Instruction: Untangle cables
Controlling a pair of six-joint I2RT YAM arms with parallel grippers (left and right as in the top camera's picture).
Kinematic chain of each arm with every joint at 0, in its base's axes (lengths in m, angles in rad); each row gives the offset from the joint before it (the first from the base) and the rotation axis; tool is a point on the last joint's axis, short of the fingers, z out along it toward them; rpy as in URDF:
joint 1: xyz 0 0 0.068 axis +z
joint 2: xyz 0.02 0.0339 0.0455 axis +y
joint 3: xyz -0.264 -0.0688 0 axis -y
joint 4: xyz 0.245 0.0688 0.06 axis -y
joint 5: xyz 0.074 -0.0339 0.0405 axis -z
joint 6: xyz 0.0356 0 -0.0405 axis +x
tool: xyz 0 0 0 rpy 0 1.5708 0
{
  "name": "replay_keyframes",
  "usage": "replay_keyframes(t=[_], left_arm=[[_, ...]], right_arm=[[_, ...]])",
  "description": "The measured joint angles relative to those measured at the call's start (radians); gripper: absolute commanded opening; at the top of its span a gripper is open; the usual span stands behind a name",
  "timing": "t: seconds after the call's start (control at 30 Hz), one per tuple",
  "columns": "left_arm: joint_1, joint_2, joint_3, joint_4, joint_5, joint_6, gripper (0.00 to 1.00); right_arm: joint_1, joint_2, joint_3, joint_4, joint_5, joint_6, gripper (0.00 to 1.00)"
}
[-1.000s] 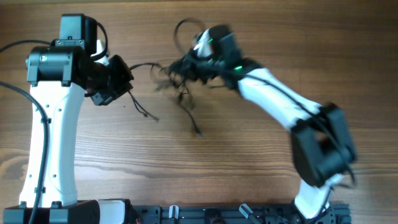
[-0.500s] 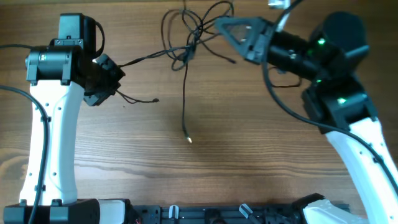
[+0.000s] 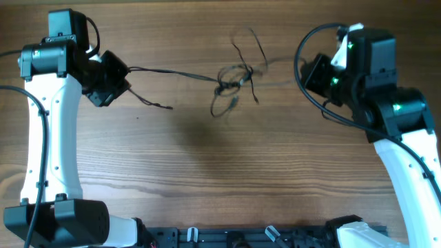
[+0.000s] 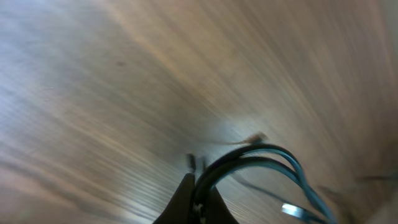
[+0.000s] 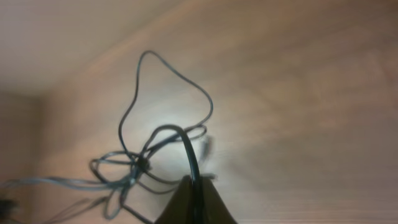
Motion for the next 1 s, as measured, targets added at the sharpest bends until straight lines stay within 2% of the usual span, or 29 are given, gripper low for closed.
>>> replay_keyframes(t=[0.07,0.13,0.17,0.2,0.23,0.27,0.3,0.33,0.4,0.47,0.57,0.63,0.7,0.8,0.93,1.0], left_arm=[[0.008,0.000,0.000,0.023,0.057,0.001,0.04],[0.044,0.000,0.000,0.047,0.089,-0.075,0.04],[0.056,0.000,0.000,0.046,0.090,-0.111,0.04],[0.071,0.000,0.000,0.033,0.075,-0.170,0.04],[0.087,0.000,0.000,0.021,0.064,-0.206,0.07],[0.101,0.000,0.000,0.010,0.053,-0.215,0.22],[0.101,0.000,0.000,0.010,0.045,-0.208,0.33],[0.099,0.000,0.000,0.001,0.040,-0.190,0.34],[0.081,0.000,0.000,-0.019,0.029,-0.174,0.37],[0.054,0.000,0.000,-0.027,0.026,-0.161,0.46],[0.017,0.000,0.000,-0.028,0.007,-0.130,0.57],[-0.011,0.000,0.000,-0.029,-0.023,-0.115,0.63],[-0.051,0.007,0.000,-0.028,-0.054,-0.110,0.70],[-0.117,0.079,0.000,-0.025,-0.094,-0.051,0.71],[-0.218,0.232,0.000,-0.037,-0.097,0.070,0.71],[-0.283,0.306,0.000,-0.033,-0.098,0.145,0.79]], right_arm=[[0.000,0.030,0.003,-0.079,0.002,-0.038,0.04],[0.000,0.135,0.001,-0.211,0.000,-0.103,0.04],[0.001,0.174,0.001,-0.245,0.034,-0.087,0.04],[0.001,0.209,0.000,-0.262,0.076,-0.060,0.09],[0.000,0.229,0.000,-0.253,0.093,-0.056,0.36],[0.000,0.235,0.000,-0.225,0.093,-0.078,0.68],[0.000,0.235,-0.001,-0.198,0.076,-0.098,0.72],[-0.003,0.235,-0.001,-0.171,0.041,-0.130,0.75],[-0.005,0.235,-0.001,-0.153,-0.050,-0.200,0.76],[-0.003,0.235,-0.001,-0.149,-0.176,-0.264,0.80],[0.018,0.235,-0.001,-0.140,-0.232,-0.295,0.85],[0.064,0.235,-0.001,-0.110,-0.256,-0.304,1.00],[0.125,0.235,-0.001,-0.044,-0.270,-0.294,1.00],[0.176,0.235,-0.001,0.044,-0.262,-0.188,1.00],[0.165,0.235,-0.001,0.055,-0.246,-0.121,1.00],[0.165,0.235,-0.001,0.046,-0.243,-0.115,1.00]])
